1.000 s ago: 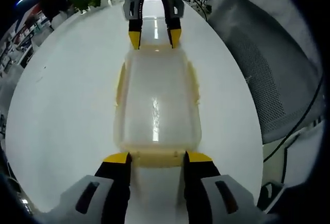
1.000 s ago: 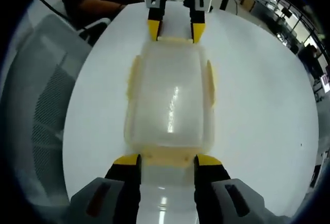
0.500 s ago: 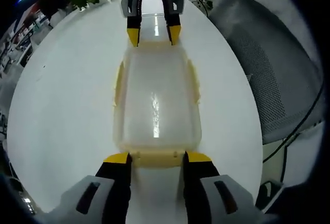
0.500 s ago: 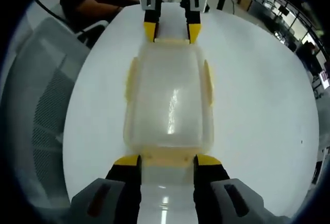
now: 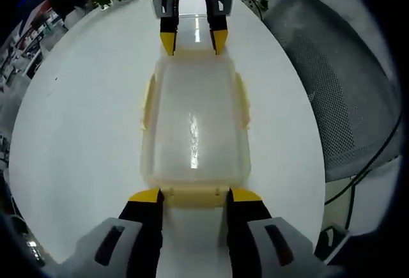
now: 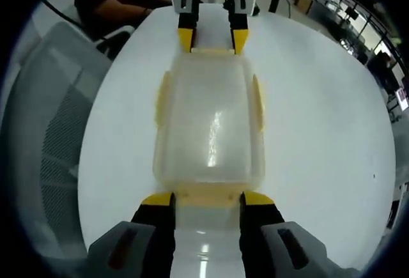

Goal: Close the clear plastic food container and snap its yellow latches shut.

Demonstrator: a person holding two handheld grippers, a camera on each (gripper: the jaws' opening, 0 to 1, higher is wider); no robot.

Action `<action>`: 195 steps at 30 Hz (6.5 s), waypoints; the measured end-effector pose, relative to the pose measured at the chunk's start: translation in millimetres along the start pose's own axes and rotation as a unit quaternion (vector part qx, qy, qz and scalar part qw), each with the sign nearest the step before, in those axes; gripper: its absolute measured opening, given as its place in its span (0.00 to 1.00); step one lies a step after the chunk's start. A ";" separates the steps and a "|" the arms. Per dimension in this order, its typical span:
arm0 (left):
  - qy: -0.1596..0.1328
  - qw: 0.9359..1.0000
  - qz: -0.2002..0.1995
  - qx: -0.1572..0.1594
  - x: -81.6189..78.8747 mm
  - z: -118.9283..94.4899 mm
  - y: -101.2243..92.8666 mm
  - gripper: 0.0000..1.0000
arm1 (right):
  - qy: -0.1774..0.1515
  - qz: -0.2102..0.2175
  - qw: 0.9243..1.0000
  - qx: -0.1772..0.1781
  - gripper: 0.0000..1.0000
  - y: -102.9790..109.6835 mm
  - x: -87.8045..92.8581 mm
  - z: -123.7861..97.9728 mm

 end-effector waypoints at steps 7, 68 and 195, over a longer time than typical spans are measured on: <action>-0.003 1.000 -0.010 -0.007 1.4 -0.9 -0.1 0.38 | -0.003 0.001 1.000 0.000 0.38 -1.1 0.0 -0.6; -0.005 0.998 -0.001 -0.064 -50.0 -55.1 -5.1 0.38 | -0.022 -0.044 0.998 0.026 0.38 3.6 4.7 -75.6; -0.081 0.996 0.000 -0.046 -210.2 15.7 26.5 0.38 | 0.021 -0.016 1.000 0.006 0.38 -15.1 177.9 -129.8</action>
Point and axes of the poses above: the point that each gripper's makers call its tool centre point, and the gripper's own axes: z roughly forward along the fingers, y roughly to its left, x roughly out of its underside, the point moved 6 cm from there along -z, roughly backward along the fingers, and after that the axes turned 6 degrees about z, right-handed, at the moved point
